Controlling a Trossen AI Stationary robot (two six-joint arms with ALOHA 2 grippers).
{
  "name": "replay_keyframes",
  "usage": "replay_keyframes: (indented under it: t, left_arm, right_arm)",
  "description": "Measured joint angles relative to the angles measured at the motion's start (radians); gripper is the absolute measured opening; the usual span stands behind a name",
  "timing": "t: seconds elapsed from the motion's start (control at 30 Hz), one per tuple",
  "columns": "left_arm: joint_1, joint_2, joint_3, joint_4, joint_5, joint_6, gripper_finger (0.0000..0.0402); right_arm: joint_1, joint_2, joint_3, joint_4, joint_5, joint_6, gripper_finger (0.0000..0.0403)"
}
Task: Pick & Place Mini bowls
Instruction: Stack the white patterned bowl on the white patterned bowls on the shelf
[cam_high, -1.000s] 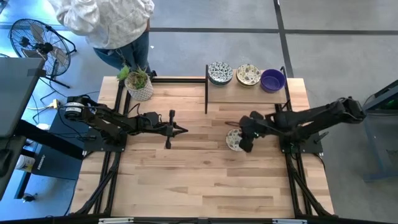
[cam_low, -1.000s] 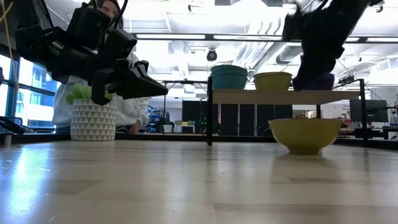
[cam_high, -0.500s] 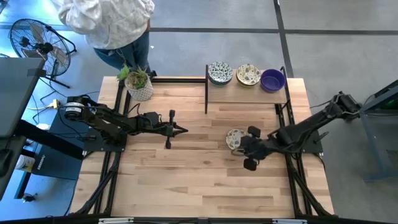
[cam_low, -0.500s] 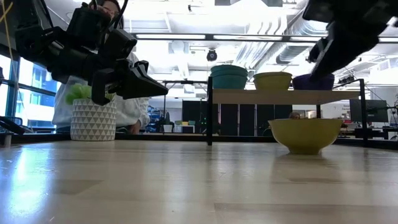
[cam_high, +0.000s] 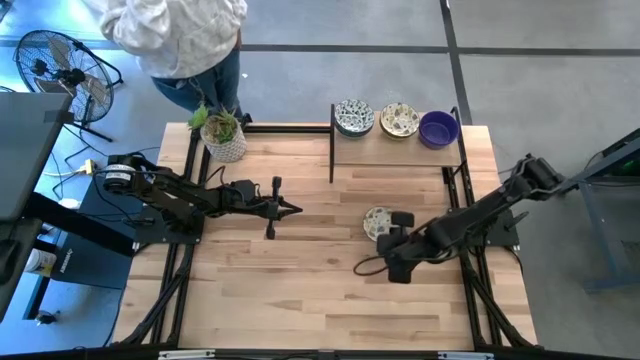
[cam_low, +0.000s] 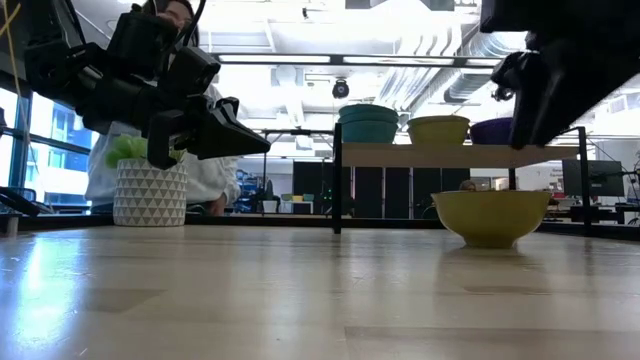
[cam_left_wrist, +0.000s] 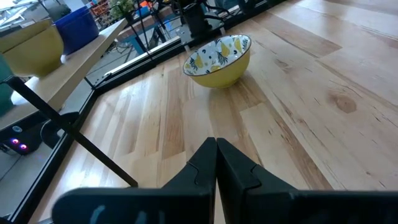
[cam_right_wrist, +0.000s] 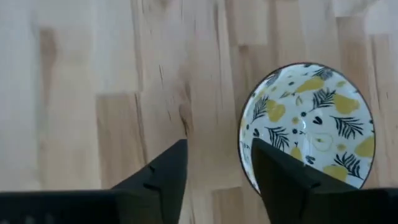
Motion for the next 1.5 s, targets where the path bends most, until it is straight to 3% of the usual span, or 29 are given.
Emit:
replay_keyframes:
  t: [0.2, 0.6, 0.87, 1.17, 1.5]
  left_arm:
    - [0.0, 0.0, 0.0, 0.0, 0.0, 0.0, 0.0]
    - [0.0, 0.0, 0.0, 0.0, 0.0, -0.003, 0.0]
    - [0.0, 0.0, 0.0, -0.001, 0.0, -0.004, 0.0]
    - [0.0, 0.0, 0.0, -0.008, 0.0, -0.007, 0.0]
    - [0.0, 0.0, 0.0, -0.009, 0.0, -0.007, 0.0]
  right_arm:
    - [0.0, 0.099, 0.037, -0.097, 0.048, -0.038, 0.0178]
    - [-0.038, 0.216, 0.035, -0.1, 0.062, -0.102, 0.0151]
    - [-0.082, 0.247, 0.035, -0.1, 0.087, -0.113, 0.0106]
    - [-0.106, 0.251, 0.035, -0.078, 0.094, -0.157, 0.0012]
    - [-0.101, 0.195, 0.172, -0.175, 0.085, -0.236, 0.0015]
